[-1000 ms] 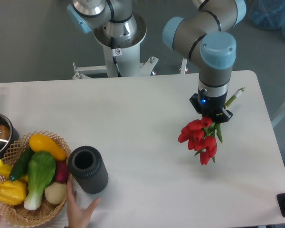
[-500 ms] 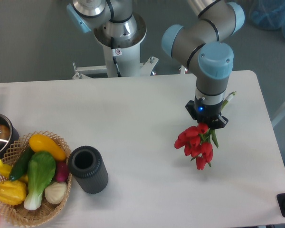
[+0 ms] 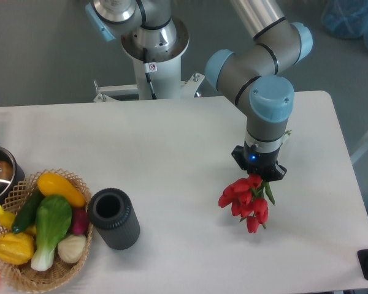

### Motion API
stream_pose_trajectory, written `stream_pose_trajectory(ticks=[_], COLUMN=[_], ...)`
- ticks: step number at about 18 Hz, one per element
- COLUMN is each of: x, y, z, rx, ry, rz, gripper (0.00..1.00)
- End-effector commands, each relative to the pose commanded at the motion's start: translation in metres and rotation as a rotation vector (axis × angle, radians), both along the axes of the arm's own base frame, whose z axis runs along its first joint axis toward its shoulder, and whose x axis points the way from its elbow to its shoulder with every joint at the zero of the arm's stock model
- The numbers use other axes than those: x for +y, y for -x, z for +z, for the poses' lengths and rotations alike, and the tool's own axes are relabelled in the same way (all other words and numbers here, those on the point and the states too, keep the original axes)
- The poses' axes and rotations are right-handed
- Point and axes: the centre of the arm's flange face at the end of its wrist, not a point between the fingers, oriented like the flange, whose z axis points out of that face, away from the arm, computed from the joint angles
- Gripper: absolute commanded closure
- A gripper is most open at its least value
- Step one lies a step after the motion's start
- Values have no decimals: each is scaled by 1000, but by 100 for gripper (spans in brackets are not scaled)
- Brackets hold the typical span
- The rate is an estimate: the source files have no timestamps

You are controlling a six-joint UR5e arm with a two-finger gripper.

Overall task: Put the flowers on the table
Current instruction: 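Lower the held red tulip bunch toward the table surface, then open the gripper to release the tulip stems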

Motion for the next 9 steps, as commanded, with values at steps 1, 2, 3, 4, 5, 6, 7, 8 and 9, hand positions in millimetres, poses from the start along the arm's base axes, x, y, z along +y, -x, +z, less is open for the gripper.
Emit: stream_pose_trajectory(ticks=[1,2,3,4,5,6,7,8,9], x=[0,0,-1,0,0,0,0,0,-1], y=[0,-1,0,0,0,0,0,-1,0], z=[1,2,3,3,3,3,4,3,4], rx=[1,0,2,-2,-6,-9,-9,-11,-9], ry=[-2,-4,-5,-12,-20,-24,-28,-28,-28], rz=[0,1,4,5,5,5,4,4,5], gripper=[70,70,69,67,65,62,60,57,54])
